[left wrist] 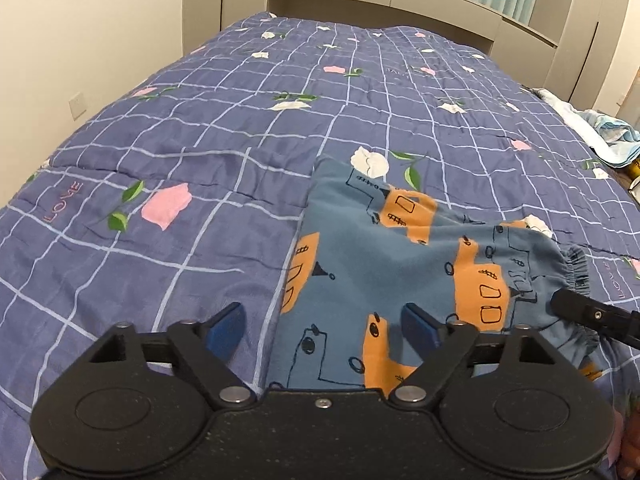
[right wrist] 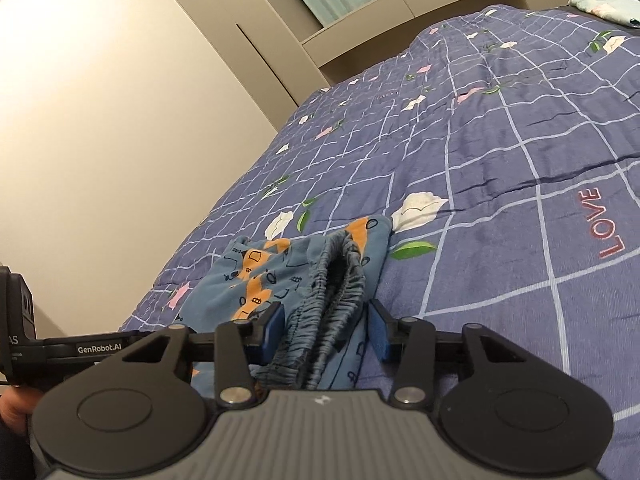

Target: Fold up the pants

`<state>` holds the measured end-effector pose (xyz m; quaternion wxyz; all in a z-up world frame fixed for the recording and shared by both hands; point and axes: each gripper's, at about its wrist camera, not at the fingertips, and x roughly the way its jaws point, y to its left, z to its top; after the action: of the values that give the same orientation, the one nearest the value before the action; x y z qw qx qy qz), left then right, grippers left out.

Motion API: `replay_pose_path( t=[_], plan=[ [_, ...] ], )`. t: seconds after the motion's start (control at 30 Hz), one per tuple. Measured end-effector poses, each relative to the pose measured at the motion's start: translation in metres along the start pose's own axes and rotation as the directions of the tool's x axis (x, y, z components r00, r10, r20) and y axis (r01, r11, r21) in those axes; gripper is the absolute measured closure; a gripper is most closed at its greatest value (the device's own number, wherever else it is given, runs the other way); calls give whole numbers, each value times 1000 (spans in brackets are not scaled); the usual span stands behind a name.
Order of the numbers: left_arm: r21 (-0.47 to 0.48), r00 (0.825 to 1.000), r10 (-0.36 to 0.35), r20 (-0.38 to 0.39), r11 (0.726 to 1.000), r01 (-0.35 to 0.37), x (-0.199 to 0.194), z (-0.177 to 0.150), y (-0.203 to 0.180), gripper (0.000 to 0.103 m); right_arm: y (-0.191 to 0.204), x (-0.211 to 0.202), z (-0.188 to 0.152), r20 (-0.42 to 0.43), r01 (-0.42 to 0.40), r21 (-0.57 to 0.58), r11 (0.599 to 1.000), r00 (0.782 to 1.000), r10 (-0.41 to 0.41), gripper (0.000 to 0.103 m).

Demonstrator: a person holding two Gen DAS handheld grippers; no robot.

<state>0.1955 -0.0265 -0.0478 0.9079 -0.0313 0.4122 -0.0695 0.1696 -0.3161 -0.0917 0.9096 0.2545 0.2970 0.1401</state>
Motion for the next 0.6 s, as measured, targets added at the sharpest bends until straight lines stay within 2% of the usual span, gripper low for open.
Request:
replay_pose_path(
  t=[0.17,0.33,0.43,0.5,0.6],
  plan=[
    [-25,1000,-15,-4,1000,15,0,-5,5,38,-1,-1,-5,19,-2,4,1000,1000,2,54],
    [-18,999,-37,-3,999,37,-2,-5,-1,59,6,-3,-6,34,24,-22,999,999,-23,71],
    [4,1000,-24,-1,1000,24,-5,-3,-6,71,15,-6,-6,47,46,-59,997,998,-43,76],
    [12,1000,-15,5,1000,14,-8,-2,-6,83,24,-8,-7,62,66,-96,993,996,-61,78],
    [4,1000,-23,12,1000,22,-11,0,-6,86,37,-10,-7,79,93,-164,982,994,-81,80]
  ],
)
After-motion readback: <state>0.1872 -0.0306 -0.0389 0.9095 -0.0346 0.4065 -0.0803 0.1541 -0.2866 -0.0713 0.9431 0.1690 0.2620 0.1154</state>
